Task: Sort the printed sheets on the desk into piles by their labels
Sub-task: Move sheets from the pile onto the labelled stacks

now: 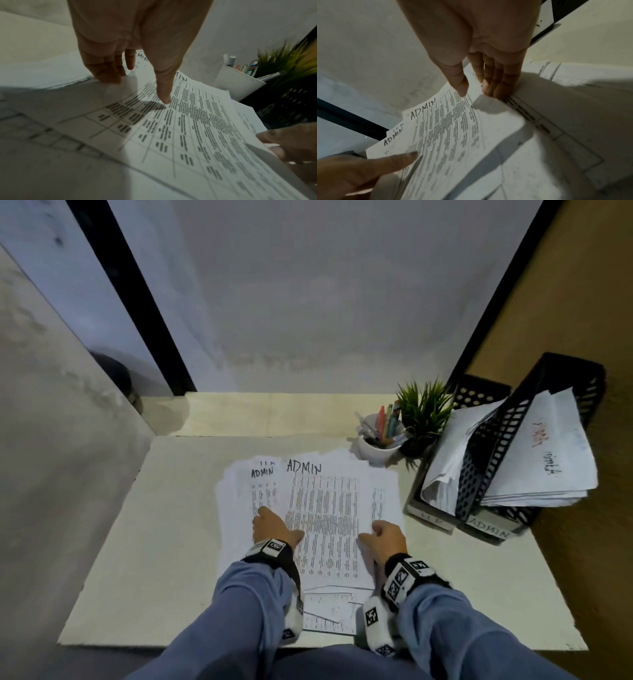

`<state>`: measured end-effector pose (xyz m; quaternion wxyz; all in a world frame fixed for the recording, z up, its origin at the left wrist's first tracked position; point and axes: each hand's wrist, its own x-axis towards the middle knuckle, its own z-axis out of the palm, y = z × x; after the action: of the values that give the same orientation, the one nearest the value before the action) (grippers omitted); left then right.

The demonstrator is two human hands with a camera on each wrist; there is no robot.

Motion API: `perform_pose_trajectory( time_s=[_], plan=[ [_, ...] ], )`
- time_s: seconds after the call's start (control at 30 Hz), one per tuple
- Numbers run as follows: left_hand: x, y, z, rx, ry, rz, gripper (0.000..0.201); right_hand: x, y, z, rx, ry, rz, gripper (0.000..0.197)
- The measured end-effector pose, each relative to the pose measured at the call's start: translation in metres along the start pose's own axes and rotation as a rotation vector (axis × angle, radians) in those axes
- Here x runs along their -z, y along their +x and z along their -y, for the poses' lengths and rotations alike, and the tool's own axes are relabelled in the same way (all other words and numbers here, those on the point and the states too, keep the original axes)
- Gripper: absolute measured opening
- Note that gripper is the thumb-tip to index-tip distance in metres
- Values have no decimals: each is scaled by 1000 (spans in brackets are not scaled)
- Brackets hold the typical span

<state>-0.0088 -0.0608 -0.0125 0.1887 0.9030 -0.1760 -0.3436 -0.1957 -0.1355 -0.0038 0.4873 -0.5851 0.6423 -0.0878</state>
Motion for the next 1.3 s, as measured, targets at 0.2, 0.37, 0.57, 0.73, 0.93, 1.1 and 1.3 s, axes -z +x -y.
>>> perform_pose_trajectory(
  time_s=[0.2, 0.37, 0.57, 0.73, 0.93, 1.1, 1.3],
  plan=[
    [-3, 2, 26, -254, -186, 59, 24, -2, 2, 1, -25, 32, -37, 46],
    [6, -6, 39, -235, -467, 161, 55, -3, 9, 1, -40, 474, -15, 52],
    [14, 2, 40, -168, -433, -83, 44, 2, 24, 8, -162, 490, 76, 28],
    [30, 8, 47, 62, -269, -270, 43, -7, 25, 0, -149, 410, 123, 41],
    [35, 6, 50, 22, -314, -276, 36, 0, 20, 3, -84, 283, 169, 34],
    [39, 5, 57, -151, -220, -312, 22, -5, 20, 2, -87, 290, 164, 37],
    [40, -6, 62, -290, -398, -368, 31, -2, 18, 8, -93, 220, 196, 33]
  ],
)
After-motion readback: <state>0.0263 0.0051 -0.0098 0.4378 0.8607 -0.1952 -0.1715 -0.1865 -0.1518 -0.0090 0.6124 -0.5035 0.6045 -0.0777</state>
